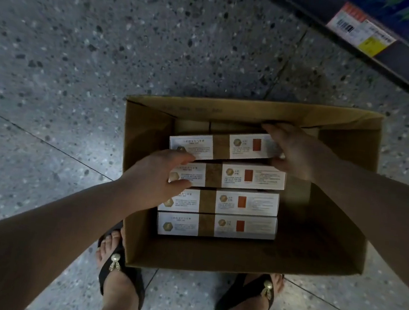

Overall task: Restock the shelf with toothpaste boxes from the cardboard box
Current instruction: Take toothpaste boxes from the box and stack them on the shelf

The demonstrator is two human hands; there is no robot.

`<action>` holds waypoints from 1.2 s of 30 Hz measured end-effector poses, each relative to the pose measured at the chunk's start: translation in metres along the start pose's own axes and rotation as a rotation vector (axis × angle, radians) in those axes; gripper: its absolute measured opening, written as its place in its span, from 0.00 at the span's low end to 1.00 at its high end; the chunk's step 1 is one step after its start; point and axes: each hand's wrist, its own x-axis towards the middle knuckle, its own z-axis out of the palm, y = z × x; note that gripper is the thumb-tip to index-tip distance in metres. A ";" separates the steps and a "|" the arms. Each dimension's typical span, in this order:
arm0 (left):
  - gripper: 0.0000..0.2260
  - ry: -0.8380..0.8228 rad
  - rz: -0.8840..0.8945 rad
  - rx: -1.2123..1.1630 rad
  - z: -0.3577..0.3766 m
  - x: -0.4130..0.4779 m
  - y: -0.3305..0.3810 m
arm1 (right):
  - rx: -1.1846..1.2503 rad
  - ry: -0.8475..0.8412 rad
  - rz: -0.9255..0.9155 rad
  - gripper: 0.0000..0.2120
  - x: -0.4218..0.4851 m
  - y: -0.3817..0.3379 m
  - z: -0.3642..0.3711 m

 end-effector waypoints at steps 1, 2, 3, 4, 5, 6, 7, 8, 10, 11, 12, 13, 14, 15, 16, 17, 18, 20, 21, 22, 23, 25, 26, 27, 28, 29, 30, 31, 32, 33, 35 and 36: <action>0.24 0.003 -0.001 0.015 0.001 0.001 -0.001 | 0.000 0.007 0.003 0.37 0.002 0.000 0.001; 0.24 0.006 0.001 0.034 0.001 0.002 -0.002 | 0.004 0.020 0.002 0.36 0.003 0.000 0.003; 0.24 0.010 0.004 0.055 0.002 0.002 -0.002 | 0.016 0.039 -0.005 0.35 0.003 0.000 0.004; 0.24 0.015 0.009 0.076 0.002 0.003 -0.002 | 0.035 0.063 -0.015 0.33 0.002 0.000 0.005; 0.24 0.022 0.016 0.096 0.003 0.004 -0.002 | 0.055 0.087 -0.023 0.32 0.000 0.001 0.005; 0.24 0.027 0.026 0.119 0.004 0.004 -0.002 | 0.074 0.104 -0.021 0.32 -0.003 0.002 0.005; 0.24 0.028 0.037 0.148 0.006 0.004 -0.002 | 0.094 0.114 -0.007 0.31 -0.008 0.004 0.004; 0.24 0.029 0.051 0.192 0.009 0.005 -0.002 | 0.115 0.118 0.017 0.31 -0.015 0.007 0.002; 0.25 0.034 0.048 0.301 0.014 0.007 -0.003 | 0.156 0.130 0.072 0.31 -0.029 0.014 -0.002; 0.26 0.033 0.023 0.341 0.016 0.009 -0.003 | 0.173 0.138 0.098 0.31 -0.037 0.019 -0.004; 0.27 0.028 -0.007 0.359 0.017 0.011 -0.002 | 0.188 0.147 0.121 0.31 -0.045 0.024 -0.005; 0.28 0.017 -0.032 0.353 0.018 0.014 -0.002 | 0.202 0.159 0.139 0.31 -0.054 0.030 -0.005; 0.30 0.000 -0.044 0.333 0.019 0.017 -0.001 | 0.213 0.176 0.150 0.31 -0.062 0.035 -0.003; 0.31 -0.020 -0.047 0.318 0.020 0.021 0.001 | 0.224 0.191 0.157 0.30 -0.069 0.040 -0.001; 0.32 -0.041 -0.042 0.317 0.021 0.025 0.002 | 0.238 0.205 0.162 0.29 -0.075 0.044 0.002; 0.32 -0.061 -0.036 0.328 0.021 0.028 0.003 | 0.260 0.218 0.166 0.28 -0.081 0.046 0.004; 0.33 -0.079 -0.034 0.341 0.022 0.031 0.003 | 0.286 0.233 0.167 0.27 -0.085 0.047 0.006; 0.33 -0.106 -0.045 0.348 0.023 0.035 0.001 | 0.329 0.261 0.169 0.27 -0.092 0.046 0.011; 0.32 -0.115 -0.046 0.343 0.022 0.036 0.000 | 0.338 0.274 0.170 0.27 -0.094 0.045 0.013; 0.31 -0.121 -0.040 0.337 0.022 0.037 -0.001 | 0.340 0.282 0.166 0.28 -0.094 0.043 0.015; 0.30 -0.124 -0.029 0.334 0.021 0.039 -0.002 | 0.342 0.285 0.161 0.28 -0.095 0.042 0.017; 0.29 -0.126 -0.010 0.341 0.019 0.040 -0.002 | 0.354 0.289 0.158 0.28 -0.093 0.038 0.021; 0.29 -0.121 -0.002 0.352 0.018 0.039 -0.002 | 0.362 0.293 0.163 0.28 -0.093 0.035 0.022; 0.29 -0.110 0.009 0.366 0.018 0.039 -0.003 | 0.370 0.297 0.167 0.28 -0.092 0.033 0.023; 0.28 -0.097 0.023 0.380 0.018 0.038 -0.003 | 0.376 0.303 0.168 0.28 -0.091 0.032 0.023; 0.28 -0.082 0.033 0.391 0.019 0.037 -0.003 | 0.381 0.307 0.171 0.28 -0.090 0.030 0.024; 0.28 -0.069 0.038 0.405 0.019 0.037 -0.003 | 0.382 0.311 0.173 0.28 -0.088 0.030 0.024; 0.29 -0.060 0.043 0.433 0.020 0.037 -0.003 | 0.380 0.316 0.175 0.27 -0.087 0.030 0.024; 0.30 -0.054 0.047 0.481 0.022 0.039 -0.002 | 0.378 0.322 0.176 0.27 -0.086 0.030 0.023; 0.31 -0.046 0.051 0.539 0.024 0.040 -0.002 | 0.376 0.330 0.175 0.26 -0.085 0.030 0.022; 0.33 -0.030 0.043 0.616 0.026 0.044 -0.001 | 0.373 0.346 0.172 0.26 -0.083 0.030 0.020; 0.32 -0.022 0.033 0.622 0.026 0.046 0.000 | 0.369 0.349 0.171 0.26 -0.082 0.030 0.019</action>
